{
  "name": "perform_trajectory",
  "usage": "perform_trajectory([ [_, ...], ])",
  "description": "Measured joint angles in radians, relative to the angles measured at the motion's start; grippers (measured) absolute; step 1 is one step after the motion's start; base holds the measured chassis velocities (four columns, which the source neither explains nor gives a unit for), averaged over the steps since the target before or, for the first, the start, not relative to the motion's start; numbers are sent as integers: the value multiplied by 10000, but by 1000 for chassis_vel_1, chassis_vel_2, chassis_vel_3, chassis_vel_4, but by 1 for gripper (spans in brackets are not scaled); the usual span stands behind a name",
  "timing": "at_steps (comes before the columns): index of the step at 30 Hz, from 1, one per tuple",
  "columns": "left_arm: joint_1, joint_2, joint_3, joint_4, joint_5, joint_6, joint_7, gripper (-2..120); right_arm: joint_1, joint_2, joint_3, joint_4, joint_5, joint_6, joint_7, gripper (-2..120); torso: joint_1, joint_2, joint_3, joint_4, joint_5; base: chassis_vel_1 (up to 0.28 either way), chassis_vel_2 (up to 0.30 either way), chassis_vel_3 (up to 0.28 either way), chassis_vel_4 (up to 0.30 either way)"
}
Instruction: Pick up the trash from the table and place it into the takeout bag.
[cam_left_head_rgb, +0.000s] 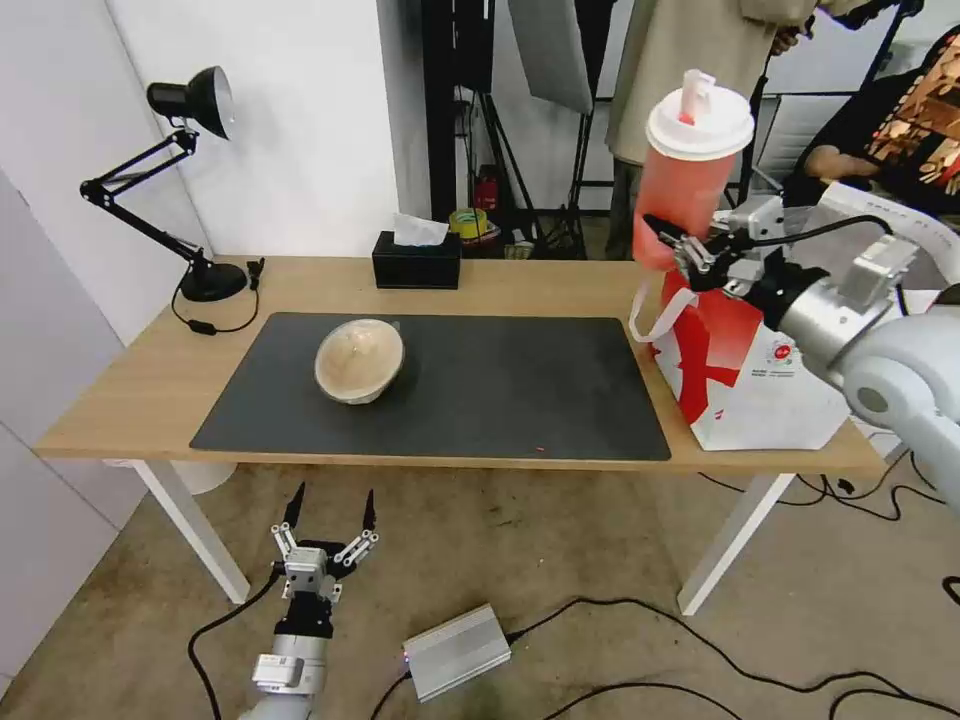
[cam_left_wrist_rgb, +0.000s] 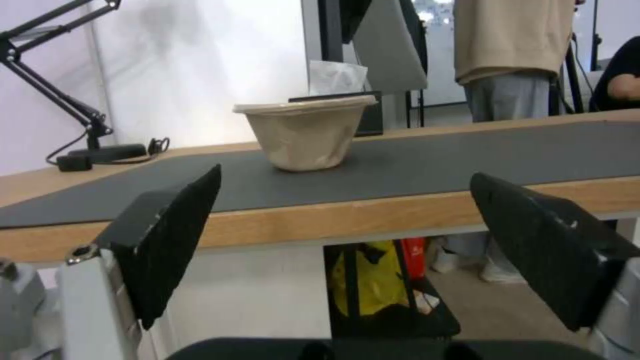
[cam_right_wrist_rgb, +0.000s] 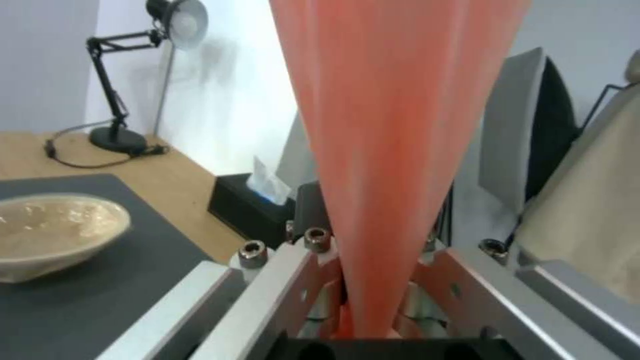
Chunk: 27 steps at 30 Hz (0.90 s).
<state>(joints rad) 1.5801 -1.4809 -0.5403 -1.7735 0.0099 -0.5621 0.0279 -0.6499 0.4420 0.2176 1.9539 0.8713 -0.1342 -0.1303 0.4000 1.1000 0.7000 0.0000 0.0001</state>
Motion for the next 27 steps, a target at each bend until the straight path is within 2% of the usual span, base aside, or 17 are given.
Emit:
perform_trajectory([
  [7,30,25,45,44,2,-85,22,100,-87,-493,301,-104,-195,-93,-79,5,0,0,1,0,-1,0,0,0,0],
  [14,42,18,54,80,-33,-198,212,100,183,-974,389,-714,-708,-226,-323,5,0,-1,0,0,0,0,0,0,0],
  [27,61,-110,111,-9,52,-201,232,100,719,-1327,385,-1686,-2027,-176,-933,5,0,0,1,0,1,0,0,0,0],
])
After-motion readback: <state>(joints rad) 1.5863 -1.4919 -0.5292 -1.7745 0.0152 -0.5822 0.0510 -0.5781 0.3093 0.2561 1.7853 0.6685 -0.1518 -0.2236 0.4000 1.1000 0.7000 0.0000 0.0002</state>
